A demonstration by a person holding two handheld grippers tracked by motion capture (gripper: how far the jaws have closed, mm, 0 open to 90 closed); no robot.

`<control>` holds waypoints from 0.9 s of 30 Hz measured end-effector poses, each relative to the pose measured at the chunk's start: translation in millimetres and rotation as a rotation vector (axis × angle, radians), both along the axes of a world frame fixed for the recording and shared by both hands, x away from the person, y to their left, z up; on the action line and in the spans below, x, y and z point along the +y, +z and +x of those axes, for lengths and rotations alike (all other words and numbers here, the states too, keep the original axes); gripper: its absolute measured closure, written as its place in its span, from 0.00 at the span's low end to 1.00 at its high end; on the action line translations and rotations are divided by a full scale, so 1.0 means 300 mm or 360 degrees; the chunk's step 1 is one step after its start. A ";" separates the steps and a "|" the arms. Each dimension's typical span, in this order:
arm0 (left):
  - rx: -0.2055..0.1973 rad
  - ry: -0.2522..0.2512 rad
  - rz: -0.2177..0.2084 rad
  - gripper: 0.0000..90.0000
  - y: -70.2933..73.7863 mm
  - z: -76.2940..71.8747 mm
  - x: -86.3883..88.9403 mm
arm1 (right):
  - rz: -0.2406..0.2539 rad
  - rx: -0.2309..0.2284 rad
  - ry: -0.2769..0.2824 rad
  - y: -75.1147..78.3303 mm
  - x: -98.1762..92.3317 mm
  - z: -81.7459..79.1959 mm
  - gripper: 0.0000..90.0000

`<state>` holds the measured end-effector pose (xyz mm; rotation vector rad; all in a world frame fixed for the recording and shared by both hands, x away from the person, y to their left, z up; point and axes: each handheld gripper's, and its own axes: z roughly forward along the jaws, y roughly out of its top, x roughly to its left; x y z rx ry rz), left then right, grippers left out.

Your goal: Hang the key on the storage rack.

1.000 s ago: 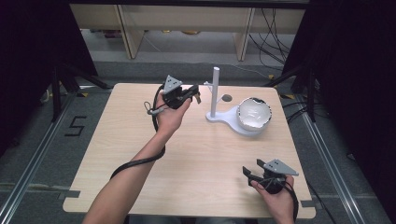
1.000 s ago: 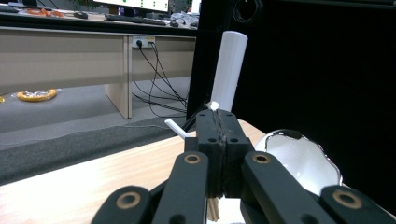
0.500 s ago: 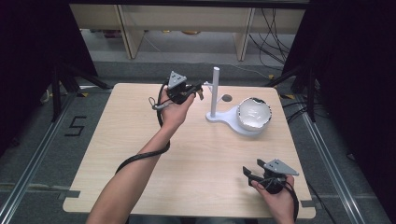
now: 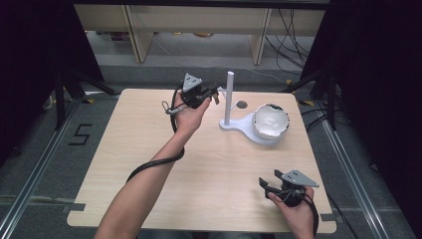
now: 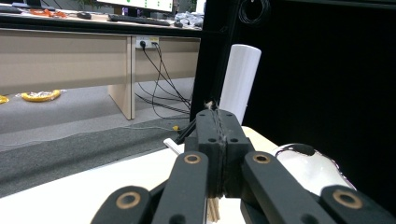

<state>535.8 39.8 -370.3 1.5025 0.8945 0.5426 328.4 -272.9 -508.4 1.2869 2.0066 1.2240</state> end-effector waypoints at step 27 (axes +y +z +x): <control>-0.0028 0.0034 0.0086 0.98 0.031 0.001 -0.045 | 0.0013 0.0047 -0.0019 0.000 0.003 -0.005 0.36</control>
